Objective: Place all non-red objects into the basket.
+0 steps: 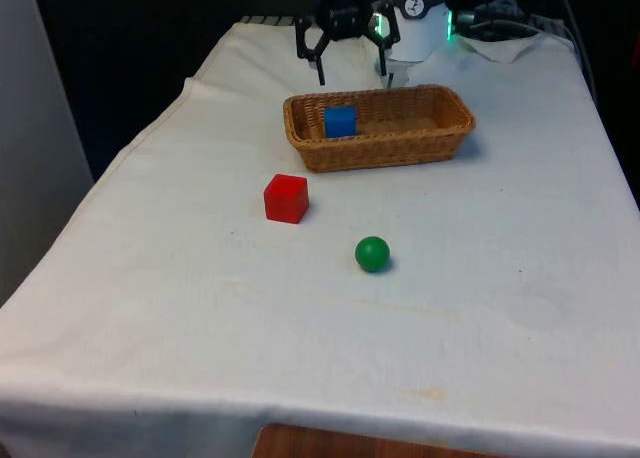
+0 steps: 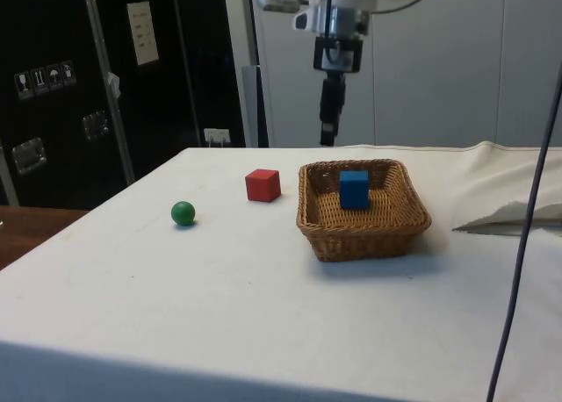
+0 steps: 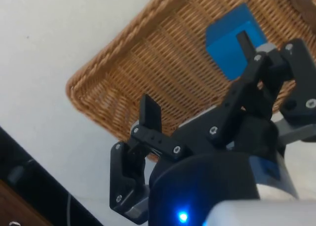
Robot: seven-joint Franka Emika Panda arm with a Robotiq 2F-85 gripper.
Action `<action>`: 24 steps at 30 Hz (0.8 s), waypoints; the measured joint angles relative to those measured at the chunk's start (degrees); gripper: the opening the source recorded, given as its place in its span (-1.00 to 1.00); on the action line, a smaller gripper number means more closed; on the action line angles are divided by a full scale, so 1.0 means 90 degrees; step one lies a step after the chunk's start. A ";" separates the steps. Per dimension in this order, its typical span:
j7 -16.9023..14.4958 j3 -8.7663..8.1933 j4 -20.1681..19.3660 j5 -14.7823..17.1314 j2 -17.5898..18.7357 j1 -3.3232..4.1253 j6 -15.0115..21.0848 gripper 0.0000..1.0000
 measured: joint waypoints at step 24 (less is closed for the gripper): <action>0.1070 0.0770 0.0738 -0.0337 0.0146 0.0045 -0.0662 1.00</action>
